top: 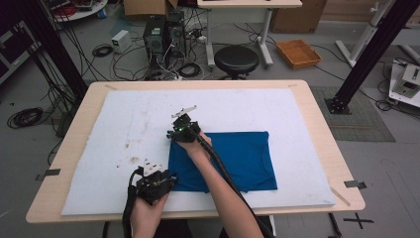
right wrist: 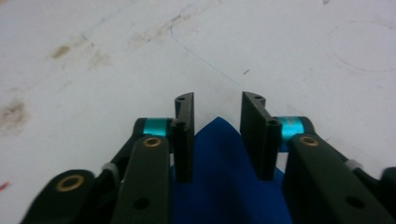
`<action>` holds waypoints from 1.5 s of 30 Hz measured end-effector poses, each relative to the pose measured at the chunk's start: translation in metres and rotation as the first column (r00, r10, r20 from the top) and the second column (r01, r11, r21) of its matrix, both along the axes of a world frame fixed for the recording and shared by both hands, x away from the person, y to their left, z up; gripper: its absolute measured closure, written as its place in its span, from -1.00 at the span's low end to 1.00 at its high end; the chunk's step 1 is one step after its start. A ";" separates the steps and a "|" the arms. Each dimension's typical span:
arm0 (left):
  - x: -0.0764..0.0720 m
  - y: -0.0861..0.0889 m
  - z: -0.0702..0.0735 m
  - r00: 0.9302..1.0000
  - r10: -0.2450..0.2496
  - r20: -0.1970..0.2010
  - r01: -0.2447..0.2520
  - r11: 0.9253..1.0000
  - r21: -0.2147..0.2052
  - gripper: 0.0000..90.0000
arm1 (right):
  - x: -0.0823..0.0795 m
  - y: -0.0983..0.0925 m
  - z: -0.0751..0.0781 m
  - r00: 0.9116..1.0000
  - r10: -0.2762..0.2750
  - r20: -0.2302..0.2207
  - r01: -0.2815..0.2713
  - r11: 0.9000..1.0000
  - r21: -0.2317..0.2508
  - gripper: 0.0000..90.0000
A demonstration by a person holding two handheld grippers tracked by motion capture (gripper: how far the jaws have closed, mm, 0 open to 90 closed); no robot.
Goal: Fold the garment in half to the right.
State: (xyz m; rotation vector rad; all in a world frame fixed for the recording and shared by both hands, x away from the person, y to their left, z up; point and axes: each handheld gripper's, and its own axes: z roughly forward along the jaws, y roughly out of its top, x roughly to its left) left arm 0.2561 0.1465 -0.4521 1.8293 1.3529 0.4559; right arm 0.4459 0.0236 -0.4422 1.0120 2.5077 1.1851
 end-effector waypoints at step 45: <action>0.003 -0.080 0.051 0.963 -0.231 0.141 0.252 0.955 -0.156 0.91 | -0.005 -0.121 0.071 0.998 -0.004 0.069 -0.003 0.995 0.104 0.95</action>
